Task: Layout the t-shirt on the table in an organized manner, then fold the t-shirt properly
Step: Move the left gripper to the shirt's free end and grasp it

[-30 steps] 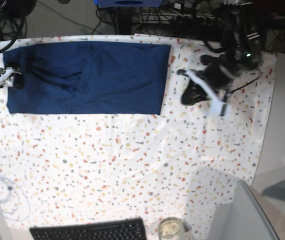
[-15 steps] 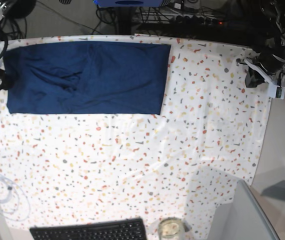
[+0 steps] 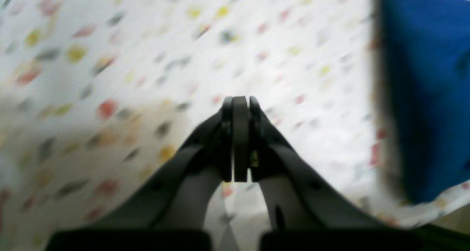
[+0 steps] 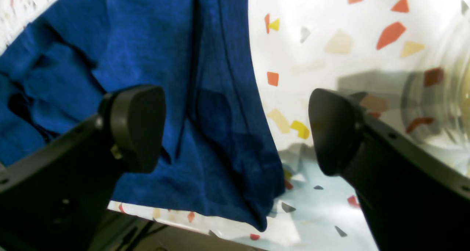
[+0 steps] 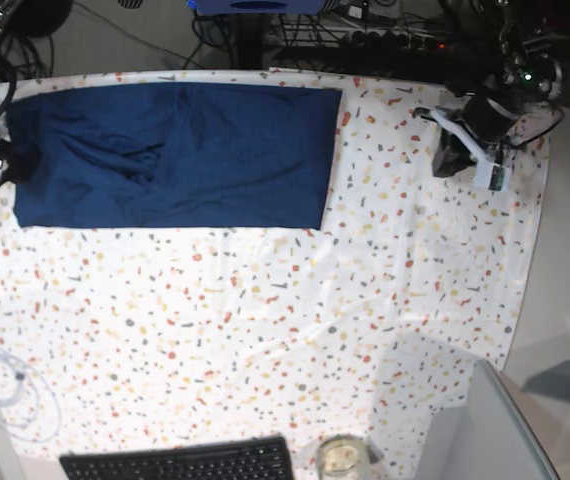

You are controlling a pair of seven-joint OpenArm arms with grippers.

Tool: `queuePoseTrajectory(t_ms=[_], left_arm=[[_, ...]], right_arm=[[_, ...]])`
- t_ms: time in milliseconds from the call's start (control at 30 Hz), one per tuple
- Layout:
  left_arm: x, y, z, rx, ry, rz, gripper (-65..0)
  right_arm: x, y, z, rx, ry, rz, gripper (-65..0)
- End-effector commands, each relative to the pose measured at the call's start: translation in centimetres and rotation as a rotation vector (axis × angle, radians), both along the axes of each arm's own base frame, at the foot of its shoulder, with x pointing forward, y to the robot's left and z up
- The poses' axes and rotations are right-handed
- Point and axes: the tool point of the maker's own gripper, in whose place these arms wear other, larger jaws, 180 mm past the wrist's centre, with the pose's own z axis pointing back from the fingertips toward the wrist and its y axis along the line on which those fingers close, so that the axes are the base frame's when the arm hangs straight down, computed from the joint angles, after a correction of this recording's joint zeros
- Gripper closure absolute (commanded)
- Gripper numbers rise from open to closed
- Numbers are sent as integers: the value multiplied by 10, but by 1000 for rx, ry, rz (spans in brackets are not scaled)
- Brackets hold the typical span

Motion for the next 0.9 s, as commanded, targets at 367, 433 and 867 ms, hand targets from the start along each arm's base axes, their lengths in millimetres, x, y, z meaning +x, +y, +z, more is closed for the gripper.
queuePoseTrajectory(t_ms=[367, 433, 867], left_arm=[[10, -62, -18, -101, 21, -138, 0], [11, -65, -23, -110, 34, -143, 0], [24, -127, -37, -166, 66, -226, 0]], right_arm=[[-33, 53, 0, -6, 99, 155, -570], [-33, 58, -2, 5, 99, 155, -570], [-20, 79, 4, 84, 53, 160, -570]])
